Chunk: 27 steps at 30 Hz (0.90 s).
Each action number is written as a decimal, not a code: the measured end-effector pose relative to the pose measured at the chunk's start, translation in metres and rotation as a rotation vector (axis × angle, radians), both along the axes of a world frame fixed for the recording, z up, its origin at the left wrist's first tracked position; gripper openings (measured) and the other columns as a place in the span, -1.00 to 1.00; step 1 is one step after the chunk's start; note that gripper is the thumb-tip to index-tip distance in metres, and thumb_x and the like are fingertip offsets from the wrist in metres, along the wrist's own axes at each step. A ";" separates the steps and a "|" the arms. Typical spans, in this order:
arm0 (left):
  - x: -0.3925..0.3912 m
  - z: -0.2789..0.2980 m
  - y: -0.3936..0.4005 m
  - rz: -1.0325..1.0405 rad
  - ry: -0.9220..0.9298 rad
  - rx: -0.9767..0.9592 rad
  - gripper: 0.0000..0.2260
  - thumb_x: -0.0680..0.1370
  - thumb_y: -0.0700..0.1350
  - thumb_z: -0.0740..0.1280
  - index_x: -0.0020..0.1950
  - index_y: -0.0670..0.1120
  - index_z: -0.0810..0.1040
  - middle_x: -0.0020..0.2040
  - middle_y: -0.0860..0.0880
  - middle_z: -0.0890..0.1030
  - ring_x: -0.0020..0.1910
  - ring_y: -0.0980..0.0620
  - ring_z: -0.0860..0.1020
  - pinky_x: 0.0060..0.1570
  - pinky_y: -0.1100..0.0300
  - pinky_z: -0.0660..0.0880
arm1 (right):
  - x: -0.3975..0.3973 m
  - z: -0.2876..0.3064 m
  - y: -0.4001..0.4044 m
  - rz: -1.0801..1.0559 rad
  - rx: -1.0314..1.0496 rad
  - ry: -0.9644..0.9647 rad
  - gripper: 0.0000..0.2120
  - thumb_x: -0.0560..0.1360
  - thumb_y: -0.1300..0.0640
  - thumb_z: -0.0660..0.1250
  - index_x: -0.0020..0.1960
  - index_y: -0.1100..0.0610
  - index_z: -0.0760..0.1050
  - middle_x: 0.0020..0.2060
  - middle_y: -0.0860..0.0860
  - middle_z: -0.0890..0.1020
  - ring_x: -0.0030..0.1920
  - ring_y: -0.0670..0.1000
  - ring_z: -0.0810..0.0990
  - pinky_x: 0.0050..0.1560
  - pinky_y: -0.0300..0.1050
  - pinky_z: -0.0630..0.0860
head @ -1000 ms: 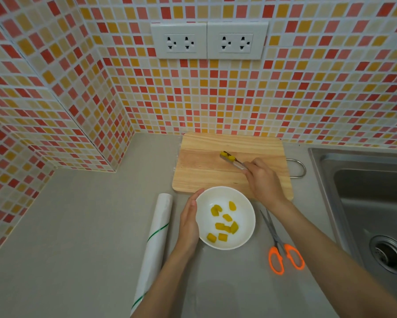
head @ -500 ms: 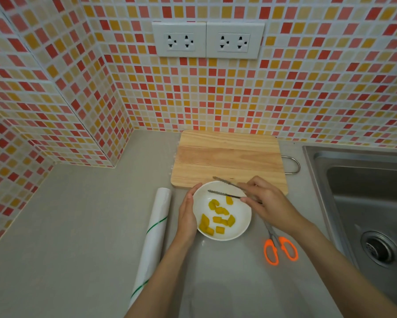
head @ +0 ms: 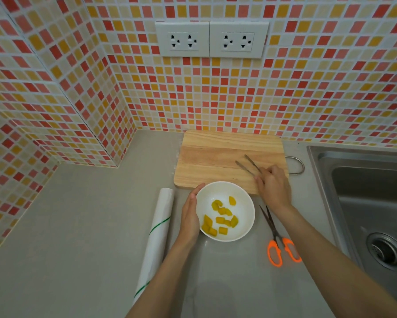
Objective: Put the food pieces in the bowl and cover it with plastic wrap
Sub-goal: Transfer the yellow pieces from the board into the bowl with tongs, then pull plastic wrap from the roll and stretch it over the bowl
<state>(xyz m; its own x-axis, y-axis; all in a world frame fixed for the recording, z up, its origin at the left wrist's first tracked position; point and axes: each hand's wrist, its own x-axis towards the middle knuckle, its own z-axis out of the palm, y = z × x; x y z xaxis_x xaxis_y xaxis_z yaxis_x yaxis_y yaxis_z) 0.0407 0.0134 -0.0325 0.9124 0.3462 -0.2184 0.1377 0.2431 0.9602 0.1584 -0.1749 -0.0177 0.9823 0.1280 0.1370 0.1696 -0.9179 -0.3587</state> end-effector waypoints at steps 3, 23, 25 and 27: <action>-0.001 0.002 0.000 -0.009 0.021 0.005 -0.70 0.64 -0.11 0.02 0.23 -0.02 0.50 0.13 0.10 0.58 -0.02 0.36 0.58 -0.15 0.51 0.46 | 0.000 -0.002 -0.001 0.007 -0.012 -0.005 -0.70 0.51 0.14 0.25 0.16 0.30 0.50 -0.03 0.25 0.51 0.04 0.24 0.45 -0.05 0.09 0.44; -0.108 0.025 0.110 -0.127 0.367 0.694 -0.74 0.61 -0.21 0.14 0.09 -0.27 0.60 0.12 -0.24 0.63 0.13 -0.15 0.57 0.14 0.07 0.43 | -0.199 0.027 0.169 0.200 0.722 0.701 -0.84 0.49 0.29 0.21 -0.10 0.42 0.46 -0.17 0.25 0.52 -0.16 0.13 0.47 -0.03 0.08 0.45; -0.115 0.025 0.104 -0.129 0.344 0.647 -0.76 0.59 -0.24 0.15 0.10 -0.24 0.60 0.10 -0.20 0.64 0.09 -0.12 0.58 0.11 0.11 0.45 | -0.202 0.029 0.172 0.100 0.833 0.714 -0.82 0.47 0.33 0.22 -0.08 0.49 0.45 -0.24 0.29 0.50 -0.20 0.19 0.49 0.05 0.27 0.49; -0.118 0.031 0.098 -0.054 0.283 0.518 -0.81 0.57 -0.26 0.20 0.13 -0.19 0.55 0.07 -0.18 0.62 0.02 -0.08 0.57 -0.01 0.25 0.50 | -0.201 0.036 0.171 0.024 0.933 0.696 -0.82 0.45 0.32 0.26 -0.04 0.45 0.48 -0.23 0.30 0.55 -0.16 0.25 0.55 0.08 0.34 0.48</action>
<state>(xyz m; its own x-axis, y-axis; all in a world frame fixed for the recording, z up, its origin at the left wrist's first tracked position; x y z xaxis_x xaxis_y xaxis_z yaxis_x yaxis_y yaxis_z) -0.0773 0.1116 -0.0017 0.8626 0.4271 -0.2713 0.4051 -0.2618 0.8760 -0.0431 -0.0040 0.0182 0.8810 0.2819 -0.3800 -0.3158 -0.2477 -0.9159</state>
